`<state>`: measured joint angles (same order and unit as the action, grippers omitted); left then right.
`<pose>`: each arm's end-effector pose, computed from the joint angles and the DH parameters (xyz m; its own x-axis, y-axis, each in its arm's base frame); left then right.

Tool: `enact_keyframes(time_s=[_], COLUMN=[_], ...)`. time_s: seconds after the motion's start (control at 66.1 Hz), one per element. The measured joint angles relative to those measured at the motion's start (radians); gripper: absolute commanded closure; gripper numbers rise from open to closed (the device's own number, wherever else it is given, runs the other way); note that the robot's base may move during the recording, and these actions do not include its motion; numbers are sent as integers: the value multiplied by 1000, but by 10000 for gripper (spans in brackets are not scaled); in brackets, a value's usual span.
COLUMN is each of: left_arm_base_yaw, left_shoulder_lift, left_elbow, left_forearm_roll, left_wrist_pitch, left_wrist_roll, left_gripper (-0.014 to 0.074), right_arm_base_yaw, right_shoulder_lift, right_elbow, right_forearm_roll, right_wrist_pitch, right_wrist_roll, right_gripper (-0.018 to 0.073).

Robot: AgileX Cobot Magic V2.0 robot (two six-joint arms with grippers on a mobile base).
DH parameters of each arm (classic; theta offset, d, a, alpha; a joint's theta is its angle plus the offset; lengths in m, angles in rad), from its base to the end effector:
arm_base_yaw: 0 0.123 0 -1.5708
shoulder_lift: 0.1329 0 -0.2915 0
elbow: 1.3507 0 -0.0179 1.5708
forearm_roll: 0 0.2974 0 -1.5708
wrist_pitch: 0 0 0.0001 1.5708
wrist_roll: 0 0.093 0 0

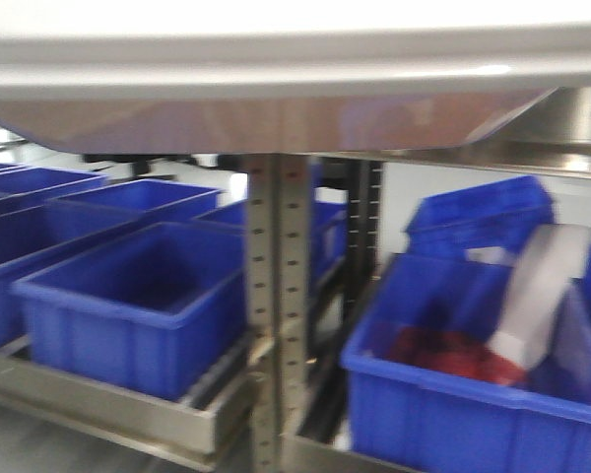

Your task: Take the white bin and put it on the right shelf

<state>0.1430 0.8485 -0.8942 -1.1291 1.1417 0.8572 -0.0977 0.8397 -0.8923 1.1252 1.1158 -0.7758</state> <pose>0.1826 -0.0510 0.3917 -0.4900 0.0072 -0.8717 0.6540 0.6641 -0.3622 0.1798 0.0582 0.3931 -0.5274 0.0329 -0.8490 -0.6338 0.6503 0.4189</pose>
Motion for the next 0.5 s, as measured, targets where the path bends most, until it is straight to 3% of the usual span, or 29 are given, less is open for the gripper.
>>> enact_keyframes(time_s=[0.499], left_arm_base_yaw=[0], left_shoulder_lift=[0], left_elbow=[0], left_forearm_roll=[0], left_wrist_pitch=[0], left_wrist_roll=[0], left_gripper=[377], right_arm_base_yaw=[0], right_shoulder_lift=[0], right_elbow=[0], right_forearm_roll=[0], right_wrist_pitch=[0], right_wrist_roll=[0], right_gripper=[232])
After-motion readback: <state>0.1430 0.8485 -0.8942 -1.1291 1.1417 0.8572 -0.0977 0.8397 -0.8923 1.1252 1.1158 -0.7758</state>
